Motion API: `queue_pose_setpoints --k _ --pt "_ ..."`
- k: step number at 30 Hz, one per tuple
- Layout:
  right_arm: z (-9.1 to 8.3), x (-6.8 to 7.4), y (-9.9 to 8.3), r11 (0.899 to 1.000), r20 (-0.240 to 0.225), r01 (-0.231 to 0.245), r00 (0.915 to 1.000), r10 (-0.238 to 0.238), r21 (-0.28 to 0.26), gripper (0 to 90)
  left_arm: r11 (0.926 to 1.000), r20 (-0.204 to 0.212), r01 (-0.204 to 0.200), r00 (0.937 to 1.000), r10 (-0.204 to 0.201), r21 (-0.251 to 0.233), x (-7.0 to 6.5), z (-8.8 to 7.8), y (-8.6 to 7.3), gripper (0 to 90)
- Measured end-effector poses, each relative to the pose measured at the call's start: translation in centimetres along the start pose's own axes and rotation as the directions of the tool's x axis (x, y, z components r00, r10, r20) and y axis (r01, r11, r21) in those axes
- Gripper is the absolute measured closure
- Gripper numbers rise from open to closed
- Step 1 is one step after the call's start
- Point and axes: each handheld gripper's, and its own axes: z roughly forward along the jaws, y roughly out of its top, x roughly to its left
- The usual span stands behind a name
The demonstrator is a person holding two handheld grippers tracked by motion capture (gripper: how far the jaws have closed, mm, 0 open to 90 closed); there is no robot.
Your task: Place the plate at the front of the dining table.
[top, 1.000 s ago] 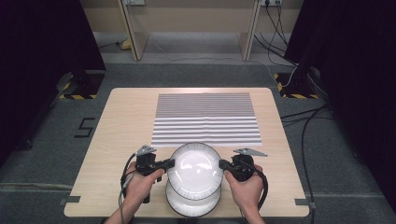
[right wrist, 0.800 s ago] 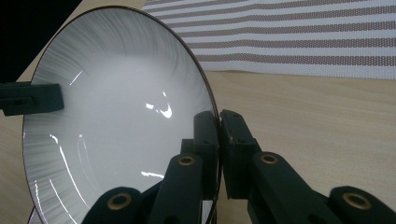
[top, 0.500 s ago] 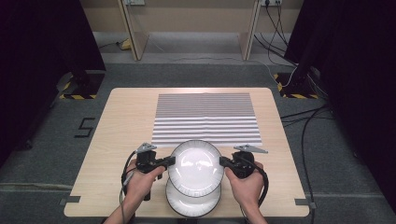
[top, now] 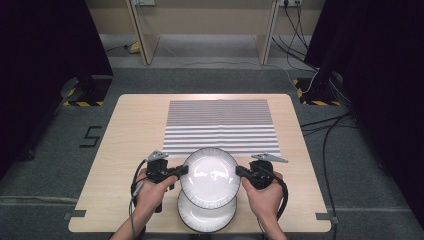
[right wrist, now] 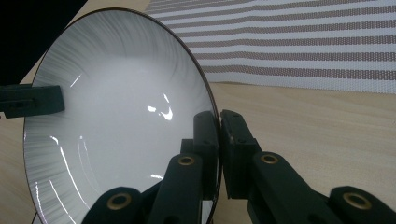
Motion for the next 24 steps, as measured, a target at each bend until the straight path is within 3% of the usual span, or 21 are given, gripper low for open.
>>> queue_pose_setpoints --k 24 --pt "0.2 -0.1 1.1 1.0 0.006 -0.004 1.0 0.004 -0.007 85.7 0.9999 0.002 0.004 1.0 -0.004 -0.014 0.1 0.1 1.0 85.1"
